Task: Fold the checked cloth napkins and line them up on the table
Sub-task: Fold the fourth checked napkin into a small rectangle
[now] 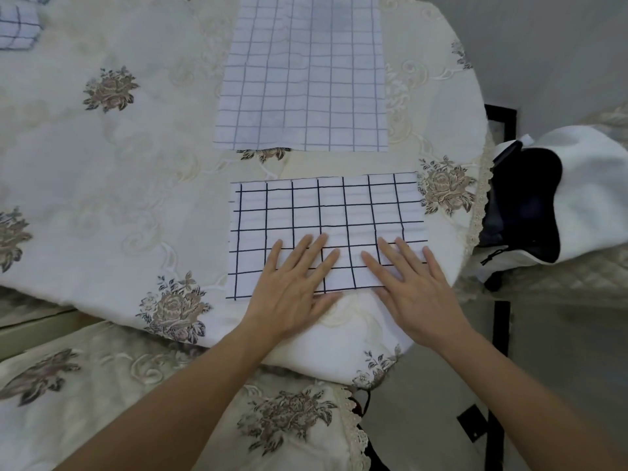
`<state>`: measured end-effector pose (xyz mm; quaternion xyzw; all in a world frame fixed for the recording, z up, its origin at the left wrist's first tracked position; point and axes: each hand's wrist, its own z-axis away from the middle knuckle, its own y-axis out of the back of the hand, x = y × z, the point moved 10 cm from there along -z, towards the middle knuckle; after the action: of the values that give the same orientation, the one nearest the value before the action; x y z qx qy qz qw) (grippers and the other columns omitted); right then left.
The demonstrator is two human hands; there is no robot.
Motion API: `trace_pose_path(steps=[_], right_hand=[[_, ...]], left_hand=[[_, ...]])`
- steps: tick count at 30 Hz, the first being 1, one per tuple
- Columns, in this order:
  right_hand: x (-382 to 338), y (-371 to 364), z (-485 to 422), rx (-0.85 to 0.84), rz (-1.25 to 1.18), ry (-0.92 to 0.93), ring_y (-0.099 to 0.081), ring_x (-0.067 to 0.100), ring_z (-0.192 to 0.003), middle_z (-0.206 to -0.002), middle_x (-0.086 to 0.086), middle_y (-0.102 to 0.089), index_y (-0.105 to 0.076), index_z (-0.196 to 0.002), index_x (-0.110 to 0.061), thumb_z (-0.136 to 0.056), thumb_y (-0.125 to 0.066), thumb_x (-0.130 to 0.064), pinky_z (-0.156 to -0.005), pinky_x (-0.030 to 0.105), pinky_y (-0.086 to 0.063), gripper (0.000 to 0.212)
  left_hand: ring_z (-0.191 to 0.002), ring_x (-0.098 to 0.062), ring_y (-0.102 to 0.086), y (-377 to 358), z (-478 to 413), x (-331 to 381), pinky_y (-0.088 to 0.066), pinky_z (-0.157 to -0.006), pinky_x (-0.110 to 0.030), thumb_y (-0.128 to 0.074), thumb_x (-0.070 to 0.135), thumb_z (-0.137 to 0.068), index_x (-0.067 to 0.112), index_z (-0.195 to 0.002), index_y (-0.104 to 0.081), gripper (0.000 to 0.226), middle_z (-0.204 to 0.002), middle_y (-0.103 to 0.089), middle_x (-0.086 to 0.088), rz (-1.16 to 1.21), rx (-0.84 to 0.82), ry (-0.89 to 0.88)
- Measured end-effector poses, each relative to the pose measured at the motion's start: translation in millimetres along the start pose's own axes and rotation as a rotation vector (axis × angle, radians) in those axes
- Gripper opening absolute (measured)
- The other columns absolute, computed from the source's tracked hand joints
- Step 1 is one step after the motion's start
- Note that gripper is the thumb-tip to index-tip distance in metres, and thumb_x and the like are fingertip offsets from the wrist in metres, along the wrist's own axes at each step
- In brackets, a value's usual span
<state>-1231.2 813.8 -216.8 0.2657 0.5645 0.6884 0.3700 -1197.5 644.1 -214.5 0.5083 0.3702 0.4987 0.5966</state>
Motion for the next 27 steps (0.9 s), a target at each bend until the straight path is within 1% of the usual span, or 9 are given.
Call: trace_pose_path(steps=[4,7,10,13,17,20,23,25,27], right_hand=[[-1.1,11.0,2.5,0.011,-0.105,-0.024,-0.001,0.021,-0.155,-0.168,-0.003,-0.006,-0.007,-0.159,-0.038,-0.097,-0.015,-0.073,-0.124,0.053,-0.01,0.072],[-1.0,30.5,-14.7,0.084,-0.242,-0.095,-0.003,0.018,-0.155,-0.168,-0.003,-0.01,-0.011,-0.159,-0.036,-0.098,-0.015,-0.069,-0.125,0.046,-0.006,0.069],[4.3,36.3,-47.1,0.086,-0.312,-0.176,-0.001,0.019,-0.155,-0.168,-0.002,-0.009,-0.01,-0.16,-0.033,-0.096,-0.01,-0.066,-0.124,0.041,-0.001,0.072],[11.4,24.2,-70.0,0.05,-0.296,-0.213,0.005,0.021,-0.155,-0.169,-0.001,-0.002,-0.007,-0.16,-0.031,-0.092,-0.006,-0.069,-0.125,0.044,-0.001,0.078],[28.4,7.6,-66.1,0.088,-0.167,-0.201,0.011,0.02,-0.154,-0.169,-0.003,0.005,-0.002,-0.16,-0.032,-0.098,-0.011,-0.068,-0.126,0.044,0.0,0.073],[38.6,5.1,-62.3,0.133,-0.148,-0.222,0.008,0.021,-0.155,-0.169,-0.001,0.004,-0.002,-0.16,-0.03,-0.098,-0.01,-0.068,-0.125,0.045,0.0,0.073],[34.5,15.7,-59.3,0.207,-0.141,-0.252,0.0,0.026,-0.155,-0.168,0.006,-0.005,-0.01,-0.161,-0.022,-0.1,-0.014,-0.065,-0.125,0.048,-0.003,0.075],[11.9,26.6,-55.1,0.28,-0.172,-0.228,-0.006,0.029,-0.155,-0.167,0.009,-0.012,-0.016,-0.16,-0.015,-0.102,-0.023,-0.06,-0.125,0.05,-0.007,0.073],[-25.4,26.2,-56.1,0.288,-0.213,-0.156,-0.01,0.03,-0.154,-0.167,0.01,-0.015,-0.02,-0.159,-0.013,-0.103,-0.026,-0.055,-0.124,0.051,-0.011,0.071]], left_hand=[[-0.154,-0.018,-0.005,5.8,1.9,-4.0,-0.012,-0.121,-0.055,-0.005,0.07,-0.097,0.033,-0.159,-0.01,0.073,-0.168,-0.002,0.003,0.044,0.021,0.024],[-0.154,-0.016,-0.006,16.2,-3.5,-24.0,-0.008,-0.123,-0.053,-0.005,0.069,-0.097,0.036,-0.159,-0.009,0.07,-0.168,-0.006,0.005,0.113,0.079,0.141],[-0.154,-0.017,-0.002,18.2,-13.1,-45.6,-0.003,-0.124,-0.052,-0.003,0.068,-0.095,0.037,-0.159,-0.005,0.07,-0.168,-0.003,0.005,0.151,0.082,0.244],[-0.154,-0.017,0.001,11.6,-19.1,-56.3,-0.001,-0.123,-0.052,-0.003,0.066,-0.095,0.037,-0.159,-0.002,0.069,-0.168,0.001,0.004,0.159,0.06,0.283],[-0.154,-0.015,0.001,2.5,-11.0,-69.7,-0.007,-0.124,-0.052,-0.013,0.062,-0.1,0.038,-0.159,-0.004,0.064,-0.168,0.002,0.004,0.129,0.123,0.272],[-0.154,-0.016,0.001,-1.9,-1.9,-82.7,-0.009,-0.124,-0.048,-0.017,0.059,-0.101,0.036,-0.159,-0.007,0.063,-0.168,0.0,0.003,0.107,0.167,0.289],[-0.154,-0.017,-0.003,1.6,0.9,-80.8,-0.009,-0.123,-0.052,-0.021,0.058,-0.101,0.03,-0.16,-0.012,0.065,-0.168,-0.004,0.001,0.085,0.198,0.313],[-0.154,-0.017,-0.002,5.9,-2.9,-62.2,-0.007,-0.123,-0.053,-0.022,0.057,-0.102,0.026,-0.16,-0.011,0.067,-0.168,-0.003,0.0,0.085,0.21,0.279],[-0.154,-0.018,0.0,6.0,-10.6,-37.1,-0.007,-0.123,-0.053,-0.02,0.055,-0.102,0.024,-0.16,-0.01,0.067,-0.168,-0.003,0.0,0.088,0.198,0.231]])
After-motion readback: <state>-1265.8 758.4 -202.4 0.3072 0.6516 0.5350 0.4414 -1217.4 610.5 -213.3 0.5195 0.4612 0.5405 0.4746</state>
